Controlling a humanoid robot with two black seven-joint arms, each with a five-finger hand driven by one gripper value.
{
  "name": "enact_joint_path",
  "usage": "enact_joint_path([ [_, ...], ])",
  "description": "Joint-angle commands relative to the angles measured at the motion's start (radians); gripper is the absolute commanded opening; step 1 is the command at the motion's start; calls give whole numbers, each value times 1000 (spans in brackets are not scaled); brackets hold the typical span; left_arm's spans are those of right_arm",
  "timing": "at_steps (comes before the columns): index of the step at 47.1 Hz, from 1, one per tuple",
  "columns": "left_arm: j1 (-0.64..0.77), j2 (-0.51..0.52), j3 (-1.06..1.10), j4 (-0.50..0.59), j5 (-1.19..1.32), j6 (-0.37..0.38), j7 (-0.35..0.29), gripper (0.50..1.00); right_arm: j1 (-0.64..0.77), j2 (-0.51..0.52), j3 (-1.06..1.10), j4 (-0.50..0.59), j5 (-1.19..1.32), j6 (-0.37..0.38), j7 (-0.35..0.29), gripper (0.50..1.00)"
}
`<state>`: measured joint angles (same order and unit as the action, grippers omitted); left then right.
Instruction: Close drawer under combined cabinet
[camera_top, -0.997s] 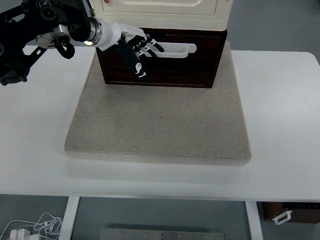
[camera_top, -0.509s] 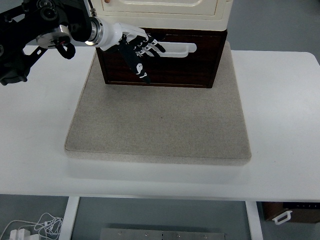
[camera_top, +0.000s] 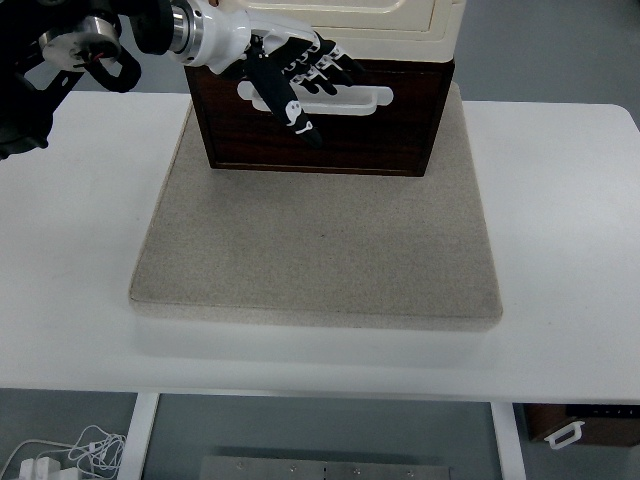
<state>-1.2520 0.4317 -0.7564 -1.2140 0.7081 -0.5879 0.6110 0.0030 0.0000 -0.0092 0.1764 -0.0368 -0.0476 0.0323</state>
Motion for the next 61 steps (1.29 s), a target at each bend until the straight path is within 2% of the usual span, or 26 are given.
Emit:
enact_joint_path([
  [1,-1,-7,-49,-1,-51,-6,0,1000,0,0,0,0,-2,0,0,952],
  [31,-1,-5,-382,34,-346,-23,0,1000,0,0,0,0,-2,0,0,952],
  [37,0,-4,-465,50,-378,-23,-34,1000,0,0,8,0,-2,-2,0,952],
  [46,6,1,-603,106,-381,-23,-158,1000,0,0,5,0,-2,3,0,952],
  [50,6,1,-662,136,-383,-23,-194,1000,-2,0,0,0,-3,3,0,952],
  [61,16,7,-820,241,-381,-23,-229,1000,0,0,2,2,-6,-2,0,952],
])
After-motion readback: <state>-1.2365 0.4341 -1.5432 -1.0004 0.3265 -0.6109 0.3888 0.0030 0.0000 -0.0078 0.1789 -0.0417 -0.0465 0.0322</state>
